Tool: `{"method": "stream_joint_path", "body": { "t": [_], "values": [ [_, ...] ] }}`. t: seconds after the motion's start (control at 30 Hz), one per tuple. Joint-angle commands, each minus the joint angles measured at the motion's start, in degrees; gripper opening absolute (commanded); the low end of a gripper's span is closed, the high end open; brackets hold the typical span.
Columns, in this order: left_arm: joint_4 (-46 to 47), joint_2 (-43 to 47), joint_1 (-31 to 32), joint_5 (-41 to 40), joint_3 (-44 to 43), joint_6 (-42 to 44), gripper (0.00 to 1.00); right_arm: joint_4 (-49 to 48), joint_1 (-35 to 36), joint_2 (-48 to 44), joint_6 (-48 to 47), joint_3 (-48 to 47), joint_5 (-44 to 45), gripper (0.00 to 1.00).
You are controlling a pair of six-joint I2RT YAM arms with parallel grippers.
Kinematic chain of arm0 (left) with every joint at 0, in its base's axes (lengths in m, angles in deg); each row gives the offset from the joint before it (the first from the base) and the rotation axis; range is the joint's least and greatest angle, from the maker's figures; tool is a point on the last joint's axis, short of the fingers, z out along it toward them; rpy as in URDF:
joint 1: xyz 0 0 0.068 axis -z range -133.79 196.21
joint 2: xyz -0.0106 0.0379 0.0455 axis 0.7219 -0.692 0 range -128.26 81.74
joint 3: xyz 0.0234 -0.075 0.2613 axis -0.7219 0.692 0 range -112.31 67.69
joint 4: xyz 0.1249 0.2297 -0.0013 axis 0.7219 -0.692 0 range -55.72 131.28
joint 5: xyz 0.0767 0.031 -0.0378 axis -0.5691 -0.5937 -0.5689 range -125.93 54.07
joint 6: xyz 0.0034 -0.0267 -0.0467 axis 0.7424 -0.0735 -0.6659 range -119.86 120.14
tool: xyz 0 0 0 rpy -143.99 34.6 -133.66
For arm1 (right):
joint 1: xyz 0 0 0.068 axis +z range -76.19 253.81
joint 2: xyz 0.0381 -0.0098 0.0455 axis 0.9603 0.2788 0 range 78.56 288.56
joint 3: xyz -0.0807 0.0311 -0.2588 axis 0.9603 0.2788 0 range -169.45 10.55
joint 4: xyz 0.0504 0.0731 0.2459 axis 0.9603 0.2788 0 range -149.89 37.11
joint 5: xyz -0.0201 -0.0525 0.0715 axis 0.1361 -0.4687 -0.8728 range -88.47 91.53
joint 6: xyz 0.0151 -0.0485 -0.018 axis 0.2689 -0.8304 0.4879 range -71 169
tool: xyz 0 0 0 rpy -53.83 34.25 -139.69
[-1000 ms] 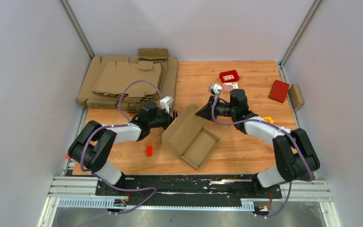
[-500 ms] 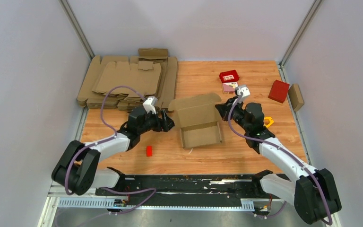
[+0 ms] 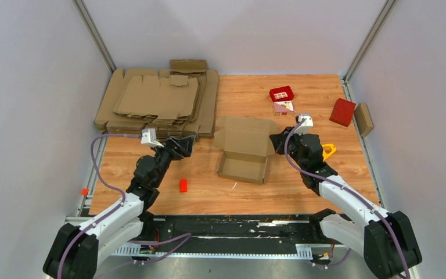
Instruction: Fold the paper box
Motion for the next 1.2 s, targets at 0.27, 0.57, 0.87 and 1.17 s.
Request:
{"method": "stream_joint_path", "body": {
  "t": [0.27, 0.57, 0.87, 1.17],
  "values": [
    [8.48, -18.19, 4.53, 14.86, -6.96, 10.99, 0.86, -4.80, 0.96, -1.90, -1.23, 1.23, -3.38, 0.00],
    [2.18, -27.51, 5.48, 13.55, -13.97, 12.41, 0.57, -6.45, 1.63, -0.91, -2.52, 1.68, -6.53, 0.00],
    [-4.25, -26.07, 5.49, 4.55, -13.95, 12.26, 0.68, -7.23, 2.21, -0.82, -3.58, 1.84, -8.17, 0.00],
    [2.03, -28.21, 5.49, 12.93, -13.81, 12.59, 0.54, -6.55, 2.78, -0.17, -4.37, 1.25, -8.00, 0.00]
  ]
}}
